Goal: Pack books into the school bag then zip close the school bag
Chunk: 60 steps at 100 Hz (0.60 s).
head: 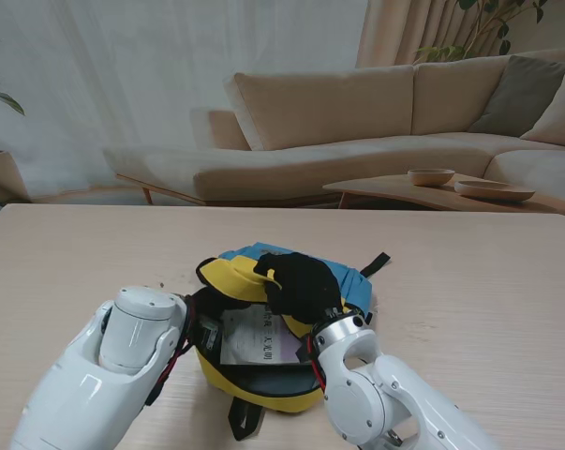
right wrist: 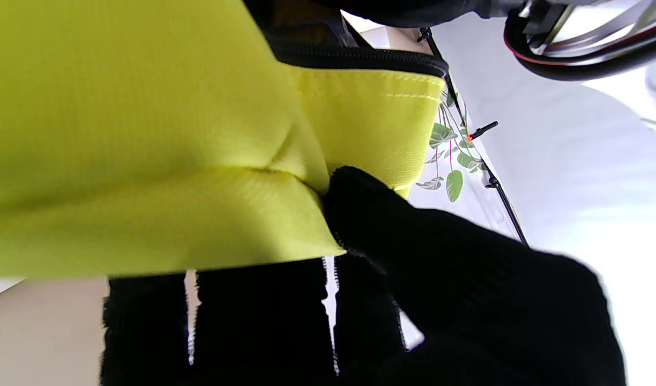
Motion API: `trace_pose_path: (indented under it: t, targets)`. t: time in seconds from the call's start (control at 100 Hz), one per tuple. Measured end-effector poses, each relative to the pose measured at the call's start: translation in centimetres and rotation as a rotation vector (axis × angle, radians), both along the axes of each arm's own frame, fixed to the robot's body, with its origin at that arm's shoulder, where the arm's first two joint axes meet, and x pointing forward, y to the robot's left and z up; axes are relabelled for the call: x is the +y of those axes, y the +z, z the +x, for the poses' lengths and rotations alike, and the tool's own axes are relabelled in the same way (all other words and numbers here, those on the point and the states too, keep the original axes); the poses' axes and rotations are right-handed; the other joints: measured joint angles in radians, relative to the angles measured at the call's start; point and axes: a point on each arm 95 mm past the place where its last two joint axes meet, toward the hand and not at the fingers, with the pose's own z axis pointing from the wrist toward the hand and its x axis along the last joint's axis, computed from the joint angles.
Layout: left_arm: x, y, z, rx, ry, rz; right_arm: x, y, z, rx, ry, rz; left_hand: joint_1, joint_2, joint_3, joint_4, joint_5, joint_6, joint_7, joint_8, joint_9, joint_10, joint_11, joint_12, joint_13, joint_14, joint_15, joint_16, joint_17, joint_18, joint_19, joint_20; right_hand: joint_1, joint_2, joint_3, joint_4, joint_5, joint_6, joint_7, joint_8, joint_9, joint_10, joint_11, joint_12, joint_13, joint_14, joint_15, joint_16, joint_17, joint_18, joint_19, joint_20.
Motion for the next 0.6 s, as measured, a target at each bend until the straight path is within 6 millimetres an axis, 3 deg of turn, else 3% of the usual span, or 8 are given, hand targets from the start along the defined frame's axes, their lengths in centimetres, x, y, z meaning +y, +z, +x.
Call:
trace_pose_path:
  t: [0.07,0.2,0.28,0.6]
  targets:
    - [0.0,0.3,-0.1,-0.013,0.004,0.009,0.0,0.0,0.0,0.001,0.001,-0.001,-0.013,0.0,0.001,0.0,-0.012,0.0,-0.119,0.0,-0.014,0.0,-0.08,-0.039,-0.036,-0.008,-0.038,-0.013,-0.038,-0.004,-0.061,-0.055,0.0,0.0,0.0,0.0,0.0,0.0,0.0,0.0,0.0,0.0,0.0,0.0,0.0,0.0,0.0,0.0,0.0,0.0,0.0,0.0]
    - [0.1,0.8,-0.5,-0.041,0.005,0.035,0.0,0.0,0.0,0.002,0.003,-0.002,-0.02,0.0,0.001,0.0,-0.012,0.01,-0.173,0.011,-0.048,0.022,-0.212,-0.083,-0.092,-0.019,-0.121,-0.061,-0.077,-0.018,-0.141,-0.11,0.0,0.0,0.0,0.0,-0.001,0.0,0.0,0.0,0.0,0.0,0.0,0.0,0.0,0.0,0.0,0.0,0.0,0.0,0.0,0.0]
    - [0.2,1.2,-0.9,-0.059,0.005,0.049,0.0,0.0,0.0,0.002,0.003,-0.002,-0.02,0.0,0.001,0.0,-0.012,0.01,-0.183,0.007,-0.067,0.025,-0.254,-0.085,-0.15,-0.01,-0.248,-0.134,-0.095,-0.029,-0.161,-0.123,0.0,0.0,0.0,0.0,-0.002,0.0,0.0,0.0,0.0,0.0,0.0,0.0,0.0,0.0,0.0,0.0,0.0,0.0,0.0,0.0]
    - [0.8,2.3,-2.8,-0.163,-0.028,0.163,0.0,0.1,0.0,0.004,0.004,0.002,-0.02,0.0,0.001,0.0,-0.008,0.011,-0.16,-0.009,-0.068,0.027,-0.3,-0.098,-0.185,-0.008,-0.305,-0.169,-0.121,-0.041,-0.206,-0.157,0.0,0.0,0.0,0.0,-0.002,0.0,0.0,0.001,0.0,0.0,0.0,0.0,0.0,0.0,0.0,0.0,0.0,0.0,0.0,0.0]
